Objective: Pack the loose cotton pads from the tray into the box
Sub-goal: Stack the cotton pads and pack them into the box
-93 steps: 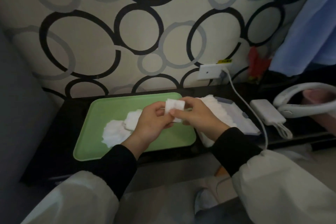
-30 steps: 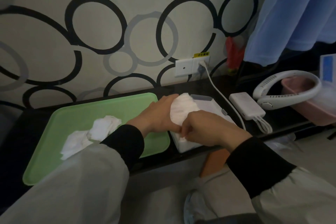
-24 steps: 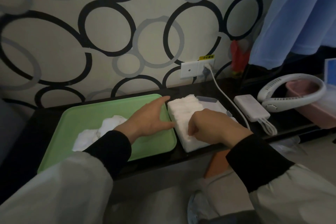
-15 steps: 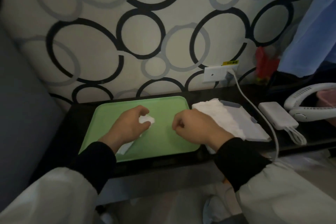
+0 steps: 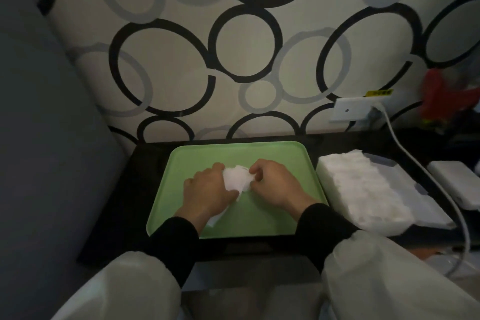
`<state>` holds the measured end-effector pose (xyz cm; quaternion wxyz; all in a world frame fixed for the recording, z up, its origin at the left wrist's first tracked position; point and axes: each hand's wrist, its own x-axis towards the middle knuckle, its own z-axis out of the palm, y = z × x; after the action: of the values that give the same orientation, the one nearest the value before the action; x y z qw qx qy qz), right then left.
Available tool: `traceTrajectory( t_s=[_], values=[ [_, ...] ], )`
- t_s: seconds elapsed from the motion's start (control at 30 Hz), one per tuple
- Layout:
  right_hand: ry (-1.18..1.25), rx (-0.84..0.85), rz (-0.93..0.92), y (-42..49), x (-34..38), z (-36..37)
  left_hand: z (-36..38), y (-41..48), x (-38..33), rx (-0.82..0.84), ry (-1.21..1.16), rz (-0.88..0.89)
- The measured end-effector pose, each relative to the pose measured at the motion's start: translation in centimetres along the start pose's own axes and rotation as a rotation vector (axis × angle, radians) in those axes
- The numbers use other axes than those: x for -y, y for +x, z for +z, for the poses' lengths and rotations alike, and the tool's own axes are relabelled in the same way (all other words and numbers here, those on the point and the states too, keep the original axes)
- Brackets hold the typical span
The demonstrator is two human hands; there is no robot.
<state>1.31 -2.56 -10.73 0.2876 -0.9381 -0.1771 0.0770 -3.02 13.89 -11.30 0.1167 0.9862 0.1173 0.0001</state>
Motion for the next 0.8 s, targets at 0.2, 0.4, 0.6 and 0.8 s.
traceTrajectory(
  t_s=[0.2,0.4,0.6,0.8],
  values=[
    [0.04,0.05,-0.02,1.4,-0.2,0.7,0.2,0.5,-0.1,-0.036,-0.052,0.006],
    [0.025,0.132,-0.032,1.5,-0.2,0.6,-0.2,0.2,0.1,-0.06,-0.353,0.039],
    [0.047,0.155,-0.077,0.9,-0.4,0.6,-0.4,-0.2,-0.1,-0.129,-0.648,-0.004],
    [0.251,-0.023,-0.029,0.7,-0.2,-0.1,-1.1,0.0,-0.3,-0.173,-0.717,0.027]
  ],
)
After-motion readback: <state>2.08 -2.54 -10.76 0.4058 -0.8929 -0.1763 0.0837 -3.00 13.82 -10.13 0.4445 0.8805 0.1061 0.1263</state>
